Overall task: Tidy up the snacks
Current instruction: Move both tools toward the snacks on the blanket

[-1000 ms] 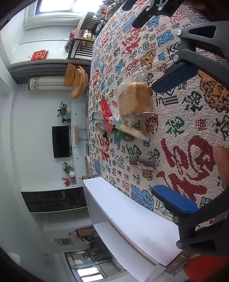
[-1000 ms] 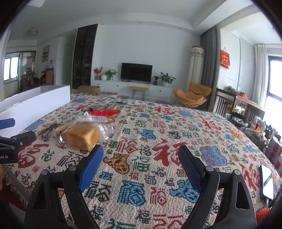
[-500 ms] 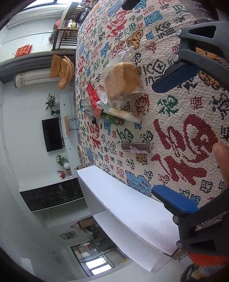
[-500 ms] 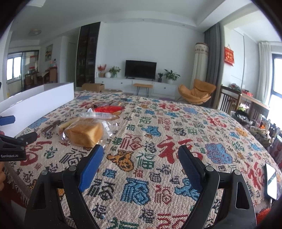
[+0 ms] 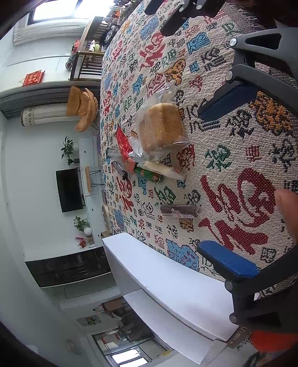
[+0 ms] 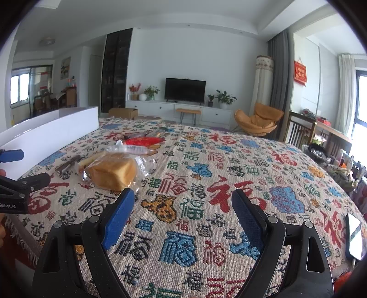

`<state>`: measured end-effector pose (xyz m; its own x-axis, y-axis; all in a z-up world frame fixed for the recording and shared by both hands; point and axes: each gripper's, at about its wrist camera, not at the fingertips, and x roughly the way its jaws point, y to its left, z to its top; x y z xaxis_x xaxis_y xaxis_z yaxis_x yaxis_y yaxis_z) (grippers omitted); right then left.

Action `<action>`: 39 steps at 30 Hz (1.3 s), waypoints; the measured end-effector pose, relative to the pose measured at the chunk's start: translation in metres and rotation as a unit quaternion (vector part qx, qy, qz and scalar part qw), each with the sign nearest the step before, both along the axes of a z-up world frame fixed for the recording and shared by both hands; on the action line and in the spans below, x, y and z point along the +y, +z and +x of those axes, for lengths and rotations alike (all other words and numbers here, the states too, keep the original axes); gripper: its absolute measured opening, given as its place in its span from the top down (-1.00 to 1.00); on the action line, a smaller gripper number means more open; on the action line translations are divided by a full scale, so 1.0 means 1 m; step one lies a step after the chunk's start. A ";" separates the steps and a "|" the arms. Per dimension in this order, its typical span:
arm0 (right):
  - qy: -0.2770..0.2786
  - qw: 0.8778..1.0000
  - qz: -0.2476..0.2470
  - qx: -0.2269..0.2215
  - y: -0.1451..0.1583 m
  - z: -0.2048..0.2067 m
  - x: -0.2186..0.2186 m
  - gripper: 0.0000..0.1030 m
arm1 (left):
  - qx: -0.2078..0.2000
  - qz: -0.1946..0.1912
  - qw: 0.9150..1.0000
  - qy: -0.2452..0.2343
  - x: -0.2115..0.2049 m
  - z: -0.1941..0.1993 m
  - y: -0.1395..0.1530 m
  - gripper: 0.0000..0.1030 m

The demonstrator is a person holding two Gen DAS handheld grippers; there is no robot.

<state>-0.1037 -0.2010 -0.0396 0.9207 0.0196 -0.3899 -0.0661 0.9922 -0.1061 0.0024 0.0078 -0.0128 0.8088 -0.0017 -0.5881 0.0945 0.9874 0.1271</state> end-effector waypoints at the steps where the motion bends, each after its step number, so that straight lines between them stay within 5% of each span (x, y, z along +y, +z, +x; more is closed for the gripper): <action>1: 0.000 1.000 0.000 0.000 0.000 0.000 0.000 -0.73 | 0.001 -0.001 1.000 0.001 0.000 0.000 -0.001 -1.00; 39: 0.004 1.000 0.001 0.007 -0.004 0.003 0.000 -0.73 | 0.030 -0.010 0.999 0.013 0.008 0.007 -0.012 -1.00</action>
<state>-0.1006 -0.2011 -0.0431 0.9150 0.0277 -0.4024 -0.0755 0.9918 -0.1035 0.0099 0.0153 -0.0247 0.7716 0.0063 -0.6361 0.0754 0.9920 0.1014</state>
